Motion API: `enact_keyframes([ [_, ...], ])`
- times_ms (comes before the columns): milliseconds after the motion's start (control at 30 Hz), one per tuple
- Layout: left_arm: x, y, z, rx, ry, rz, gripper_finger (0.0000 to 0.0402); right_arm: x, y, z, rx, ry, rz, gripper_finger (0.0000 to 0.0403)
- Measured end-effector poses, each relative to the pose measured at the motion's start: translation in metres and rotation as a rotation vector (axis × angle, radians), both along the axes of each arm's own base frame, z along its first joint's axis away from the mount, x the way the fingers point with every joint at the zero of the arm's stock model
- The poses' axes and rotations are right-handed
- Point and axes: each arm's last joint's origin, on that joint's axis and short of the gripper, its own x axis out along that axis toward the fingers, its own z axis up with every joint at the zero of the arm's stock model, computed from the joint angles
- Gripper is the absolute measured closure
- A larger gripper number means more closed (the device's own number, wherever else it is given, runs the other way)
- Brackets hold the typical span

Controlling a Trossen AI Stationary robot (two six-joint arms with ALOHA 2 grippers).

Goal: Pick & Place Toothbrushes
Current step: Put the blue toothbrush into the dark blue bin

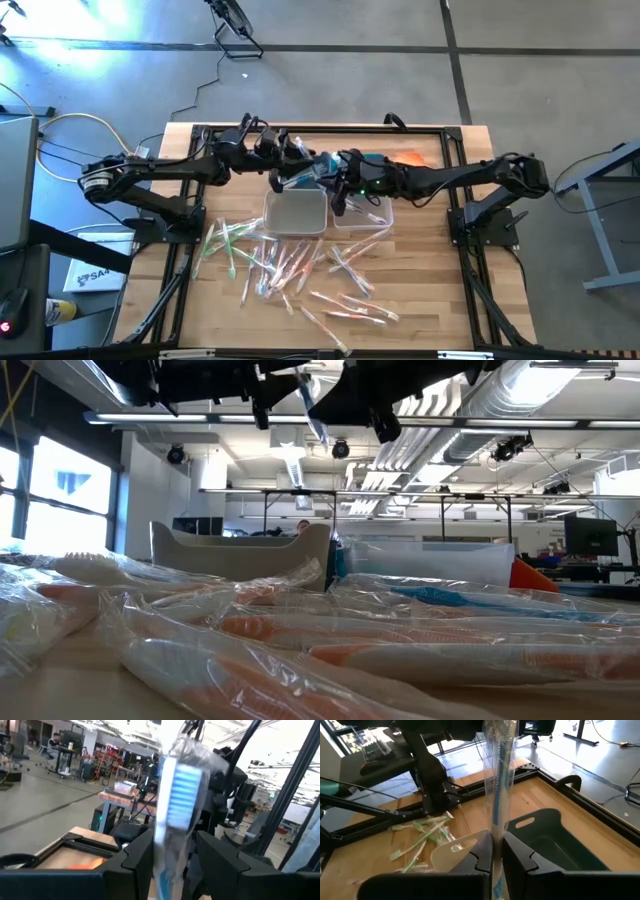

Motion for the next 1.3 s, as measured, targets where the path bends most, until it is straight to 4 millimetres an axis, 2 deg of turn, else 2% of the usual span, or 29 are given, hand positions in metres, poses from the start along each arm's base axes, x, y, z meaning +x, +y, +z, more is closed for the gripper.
enact_keyframes([
  [267, -0.0001, 0.0003, 0.0000, -0.001, 0.001, 0.002, 0.0268, 0.0001, -0.0002, 0.0003, -0.003, -0.003, -0.001, 0.0390],
  [600, -0.0002, 0.0010, 0.0000, -0.005, 0.000, 0.021, 0.0376, 0.0002, -0.0001, 0.0005, -0.007, -0.004, 0.003, 0.0390],
  [700, -0.0002, 0.0010, -0.0001, -0.005, 0.000, 0.021, 0.0391, 0.0002, -0.0001, 0.0005, -0.006, -0.004, 0.003, 0.0390],
  [833, 0.0000, 0.0011, -0.0007, -0.007, 0.007, 0.023, 0.0390, 0.0001, -0.0001, 0.0003, -0.006, -0.002, 0.003, 0.0385],
  [1067, -0.0003, 0.0009, -0.0004, -0.007, 0.005, 0.021, 0.0392, 0.0006, -0.0008, 0.0021, -0.018, -0.019, -0.002, 0.0324],
  [1300, -0.0003, 0.0005, 0.0000, -0.003, 0.002, 0.008, 0.0392, -0.0007, 0.0005, 0.0052, 0.007, -0.035, 0.039, 0.0229],
])
